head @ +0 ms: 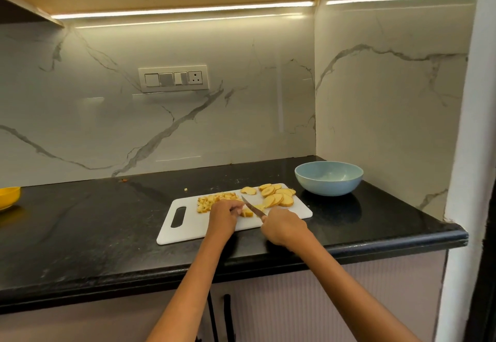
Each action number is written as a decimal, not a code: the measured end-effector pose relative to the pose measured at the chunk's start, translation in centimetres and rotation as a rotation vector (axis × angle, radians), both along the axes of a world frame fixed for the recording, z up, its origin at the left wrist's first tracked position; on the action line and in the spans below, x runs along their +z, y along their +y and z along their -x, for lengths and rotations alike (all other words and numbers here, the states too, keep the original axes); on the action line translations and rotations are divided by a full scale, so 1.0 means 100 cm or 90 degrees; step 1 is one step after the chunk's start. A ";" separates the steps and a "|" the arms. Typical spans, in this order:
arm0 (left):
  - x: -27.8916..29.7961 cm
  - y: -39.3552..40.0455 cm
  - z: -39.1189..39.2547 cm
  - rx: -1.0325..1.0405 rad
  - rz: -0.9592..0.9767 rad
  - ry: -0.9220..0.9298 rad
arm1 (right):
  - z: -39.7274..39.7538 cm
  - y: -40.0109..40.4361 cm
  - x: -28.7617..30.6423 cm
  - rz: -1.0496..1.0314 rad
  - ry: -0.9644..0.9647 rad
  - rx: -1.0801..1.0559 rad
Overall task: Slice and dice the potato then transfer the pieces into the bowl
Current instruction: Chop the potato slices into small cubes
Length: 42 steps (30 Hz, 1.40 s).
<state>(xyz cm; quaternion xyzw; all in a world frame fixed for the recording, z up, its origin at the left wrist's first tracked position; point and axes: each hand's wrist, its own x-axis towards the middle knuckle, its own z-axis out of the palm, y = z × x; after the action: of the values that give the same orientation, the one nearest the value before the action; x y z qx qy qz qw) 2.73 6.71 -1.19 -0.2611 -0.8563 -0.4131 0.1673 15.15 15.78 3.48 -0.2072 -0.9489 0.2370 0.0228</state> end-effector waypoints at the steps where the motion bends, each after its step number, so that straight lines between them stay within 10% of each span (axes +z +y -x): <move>1: 0.000 0.000 0.000 0.003 -0.006 0.003 | 0.000 -0.002 -0.001 -0.014 0.001 -0.001; 28: 0.003 -0.005 -0.008 -0.052 0.006 0.037 | 0.000 -0.025 -0.013 -0.233 0.013 0.033; 42: 0.000 -0.005 -0.003 0.014 -0.040 -0.002 | 0.001 -0.007 -0.003 -0.075 0.009 0.016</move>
<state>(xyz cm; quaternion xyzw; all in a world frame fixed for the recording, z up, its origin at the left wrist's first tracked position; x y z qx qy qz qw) 3.02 6.24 -1.14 -0.2455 -0.8461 -0.4381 0.1789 15.07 15.07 3.17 -0.1917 -0.9636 0.1826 0.0386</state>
